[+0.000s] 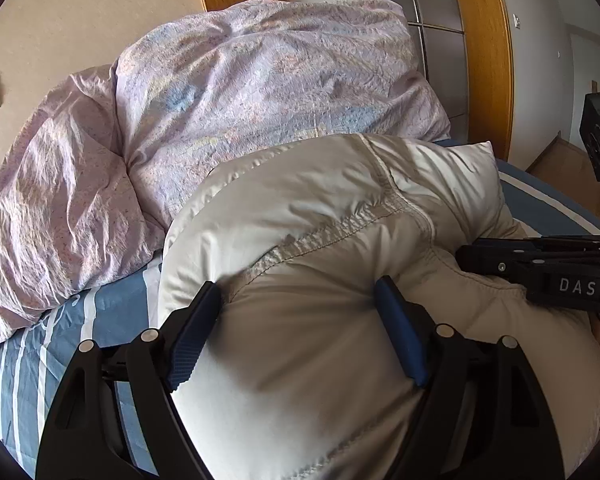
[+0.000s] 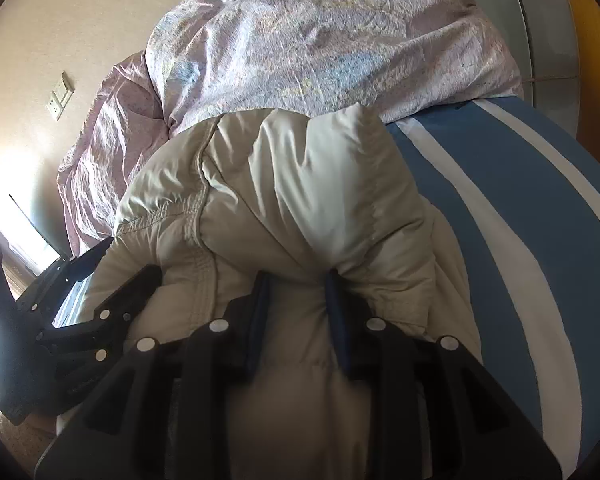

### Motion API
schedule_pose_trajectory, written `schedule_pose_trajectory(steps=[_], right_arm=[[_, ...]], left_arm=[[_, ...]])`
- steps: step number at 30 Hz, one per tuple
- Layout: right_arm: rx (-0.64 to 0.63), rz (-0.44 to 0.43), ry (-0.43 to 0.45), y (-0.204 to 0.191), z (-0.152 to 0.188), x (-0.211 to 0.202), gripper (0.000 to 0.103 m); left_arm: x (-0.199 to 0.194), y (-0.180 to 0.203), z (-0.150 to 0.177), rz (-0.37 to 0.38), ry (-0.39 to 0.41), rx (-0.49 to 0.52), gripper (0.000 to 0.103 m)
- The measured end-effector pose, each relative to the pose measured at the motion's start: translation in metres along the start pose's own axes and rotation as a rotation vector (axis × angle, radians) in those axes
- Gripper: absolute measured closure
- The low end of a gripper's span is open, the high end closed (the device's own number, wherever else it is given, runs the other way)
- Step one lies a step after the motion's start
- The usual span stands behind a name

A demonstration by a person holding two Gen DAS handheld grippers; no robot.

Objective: Fold large clothes

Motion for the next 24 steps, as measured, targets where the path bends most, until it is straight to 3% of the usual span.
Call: schedule_pose_trajectory(steps=[6, 9, 12, 15, 24], right_arm=[[0.004, 0.049, -0.005, -0.013, -0.011, -0.015, 0.070], [-0.026, 0.035, 0.061, -0.026, -0.024, -0.028, 0.067], [0.009, 0.073, 0.061, -0.017, -0.033, -0.021, 0.064], [0.109, 0.035, 0.011, 0.008, -0.029, 0.001, 0.071], [0.069, 0.038, -0.002, 0.014, -0.022, 0.006, 0.075]], left_arm=[[-0.003, 0.000, 0.001, -0.008, 0.009, 0.004, 0.023], [-0.003, -0.001, 0.001, -0.003, 0.010, -0.004, 0.023], [-0.003, -0.001, 0.001, 0.000, 0.011, -0.007, 0.023], [-0.003, 0.000, 0.000, 0.000, 0.012, -0.009, 0.023], [-0.026, -0.020, -0.007, 0.020, 0.028, -0.081, 0.017]])
Point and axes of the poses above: each gripper's, at about its wrist camera, not at the fingertips, and x roughly the way its jaws point, y to its right, z to its underside, the point moved 5 cm from there along x, roughly the way its jaws point, and after that the axes turned 7 degrees about -z, right-handed, at the moved point
